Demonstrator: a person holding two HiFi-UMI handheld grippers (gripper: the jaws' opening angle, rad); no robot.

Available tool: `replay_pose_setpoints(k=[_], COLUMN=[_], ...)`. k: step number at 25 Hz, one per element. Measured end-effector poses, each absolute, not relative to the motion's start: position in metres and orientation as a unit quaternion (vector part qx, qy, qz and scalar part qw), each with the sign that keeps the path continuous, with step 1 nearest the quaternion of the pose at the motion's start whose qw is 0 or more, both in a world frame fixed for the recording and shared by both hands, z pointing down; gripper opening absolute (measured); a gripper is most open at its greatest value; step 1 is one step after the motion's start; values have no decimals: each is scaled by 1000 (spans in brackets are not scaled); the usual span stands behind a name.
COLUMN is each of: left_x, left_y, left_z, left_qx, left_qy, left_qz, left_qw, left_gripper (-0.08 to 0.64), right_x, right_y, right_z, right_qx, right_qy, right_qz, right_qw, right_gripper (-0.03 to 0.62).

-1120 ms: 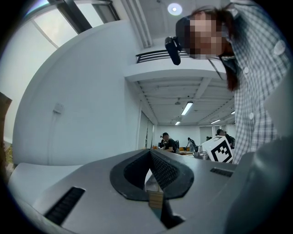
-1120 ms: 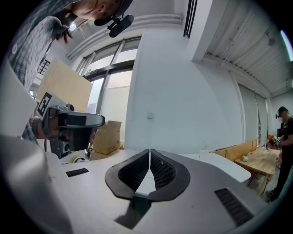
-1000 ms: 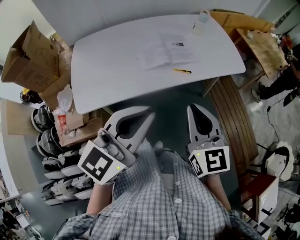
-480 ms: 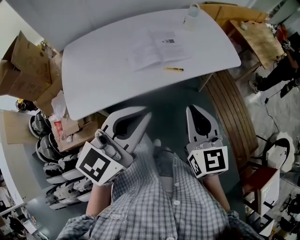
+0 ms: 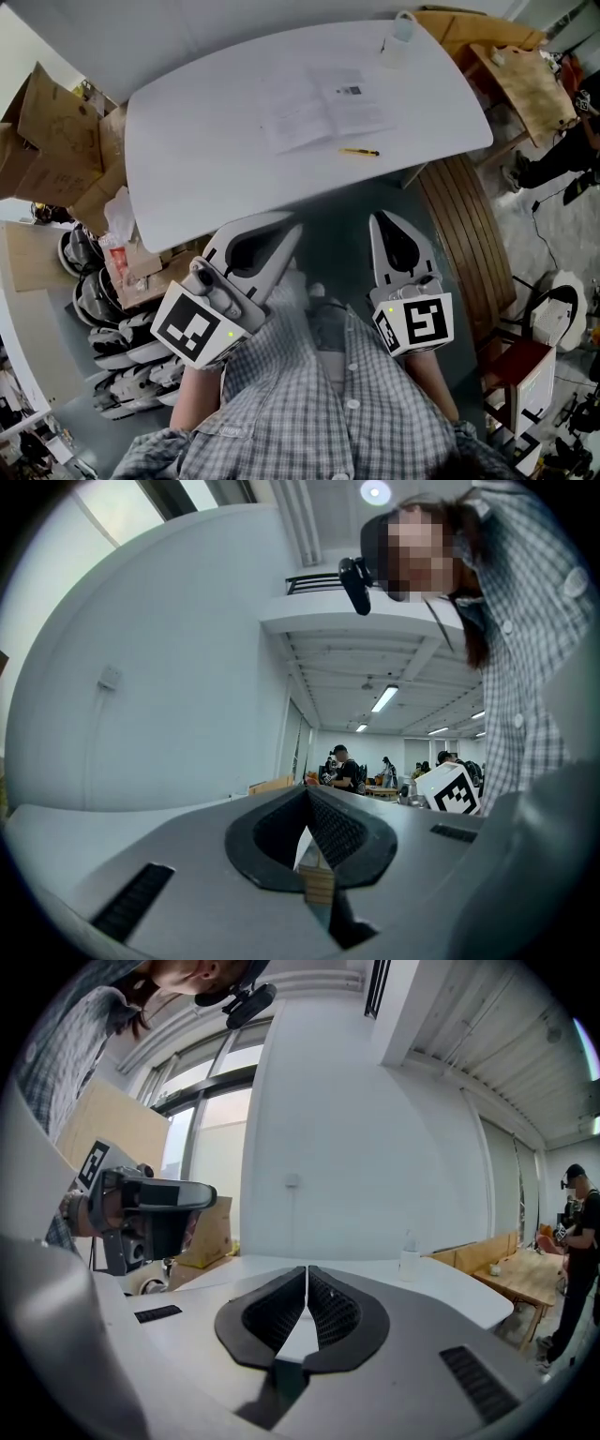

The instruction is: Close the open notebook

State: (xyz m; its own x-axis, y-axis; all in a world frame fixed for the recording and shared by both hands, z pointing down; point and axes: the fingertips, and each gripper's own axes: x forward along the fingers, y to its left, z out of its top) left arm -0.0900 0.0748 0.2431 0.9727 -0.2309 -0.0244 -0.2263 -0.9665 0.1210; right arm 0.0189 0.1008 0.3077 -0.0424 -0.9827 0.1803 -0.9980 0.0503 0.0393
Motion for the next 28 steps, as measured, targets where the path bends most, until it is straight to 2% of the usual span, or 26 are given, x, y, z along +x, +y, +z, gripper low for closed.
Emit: replay_pose_setpoints(k=[14,28], left_x=[-67,-85], left_y=[14,-32], left_z=[230,234], left_qx=[996,996], left_qy=[-65,-57], left_qz=[-31,-36], left_qw=[54,58], left_gripper=[5,5], right_x=[36,28], right_y=[48,9], right_z=[293,282], right_qx=[717,732], right_qy=[-690,-675], right_qz=[37,18], right_qw=[87,89], right_gripper=[25,25])
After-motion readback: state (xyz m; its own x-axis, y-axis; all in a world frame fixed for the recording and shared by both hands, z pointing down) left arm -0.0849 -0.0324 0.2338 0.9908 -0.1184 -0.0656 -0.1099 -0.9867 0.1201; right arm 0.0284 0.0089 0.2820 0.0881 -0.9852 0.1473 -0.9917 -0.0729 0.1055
